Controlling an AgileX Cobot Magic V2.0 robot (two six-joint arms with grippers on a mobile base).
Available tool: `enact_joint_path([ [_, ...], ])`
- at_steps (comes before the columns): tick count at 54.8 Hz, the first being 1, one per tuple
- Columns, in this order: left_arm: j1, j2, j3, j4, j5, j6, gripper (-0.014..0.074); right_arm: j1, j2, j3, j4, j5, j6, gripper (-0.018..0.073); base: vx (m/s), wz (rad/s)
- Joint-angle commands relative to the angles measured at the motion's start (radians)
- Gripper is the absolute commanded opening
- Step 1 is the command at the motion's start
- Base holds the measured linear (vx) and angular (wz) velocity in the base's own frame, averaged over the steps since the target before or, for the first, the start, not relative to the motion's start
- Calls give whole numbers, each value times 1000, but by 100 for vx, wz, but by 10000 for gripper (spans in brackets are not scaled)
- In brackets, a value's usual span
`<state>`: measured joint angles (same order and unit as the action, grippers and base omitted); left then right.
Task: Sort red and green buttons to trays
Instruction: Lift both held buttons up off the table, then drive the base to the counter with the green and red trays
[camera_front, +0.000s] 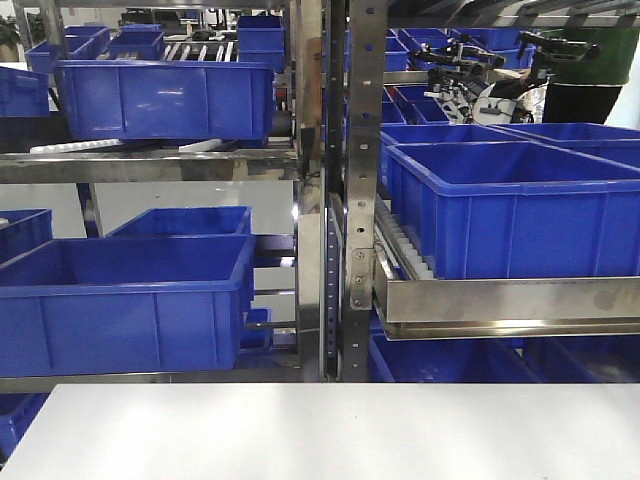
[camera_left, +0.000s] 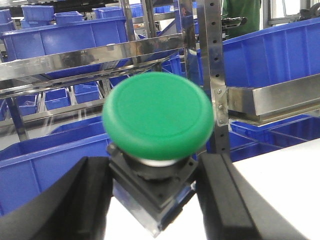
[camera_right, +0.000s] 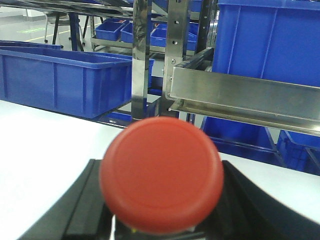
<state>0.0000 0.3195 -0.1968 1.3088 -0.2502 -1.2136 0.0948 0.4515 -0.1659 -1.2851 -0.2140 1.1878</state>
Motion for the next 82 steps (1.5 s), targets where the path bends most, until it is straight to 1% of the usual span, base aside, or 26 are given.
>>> enact_joint_path([
  [1,-3,3,-31,-25,-18,-11,0,-6,1,-32,11,-31,1,-8,0,0],
  [12,-3,3,-31,-25,-18,-11,0,-6,1,-32,11,-31,1,-8,-3,14],
  [28,-3,3,-31,-25,-18,-11,0,-6,1,-32,11,-31,1,-8,-10,39],
  [82,-3,3,-31,-25,-18,-11,0,-6,1,-32,7,-31,1,-8,-14,54],
])
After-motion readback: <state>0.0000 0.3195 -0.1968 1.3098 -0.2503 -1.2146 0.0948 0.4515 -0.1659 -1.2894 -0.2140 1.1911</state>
